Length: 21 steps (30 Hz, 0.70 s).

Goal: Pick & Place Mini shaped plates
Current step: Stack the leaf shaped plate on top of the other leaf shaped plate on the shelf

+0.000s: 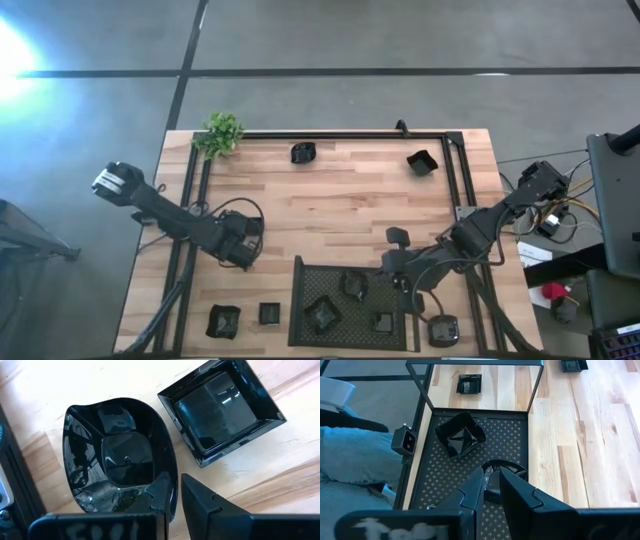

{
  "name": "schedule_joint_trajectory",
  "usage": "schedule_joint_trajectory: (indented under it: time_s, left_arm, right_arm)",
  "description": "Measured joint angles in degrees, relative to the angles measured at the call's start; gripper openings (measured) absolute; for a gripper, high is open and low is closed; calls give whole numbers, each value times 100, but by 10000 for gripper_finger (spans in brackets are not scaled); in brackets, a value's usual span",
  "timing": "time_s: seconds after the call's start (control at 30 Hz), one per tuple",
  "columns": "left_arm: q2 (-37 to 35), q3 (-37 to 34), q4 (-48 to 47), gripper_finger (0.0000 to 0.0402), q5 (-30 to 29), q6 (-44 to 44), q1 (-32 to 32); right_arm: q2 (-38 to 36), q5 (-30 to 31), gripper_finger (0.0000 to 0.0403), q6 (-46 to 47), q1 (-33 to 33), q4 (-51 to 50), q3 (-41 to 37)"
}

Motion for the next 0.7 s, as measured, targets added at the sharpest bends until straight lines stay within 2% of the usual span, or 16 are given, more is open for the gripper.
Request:
schedule_joint_trajectory:
  time_s: [0.47, 0.7]
  left_arm:
    - [0, -141, 156, 42, 25, -22, 0]
    - [0, -352, 692, 42, 36, 72, 2]
  right_arm:
    - [0, 0, 61, 0, 0, 0, 0]
    - [0, 0, 61, 0, 0, 0, 0]
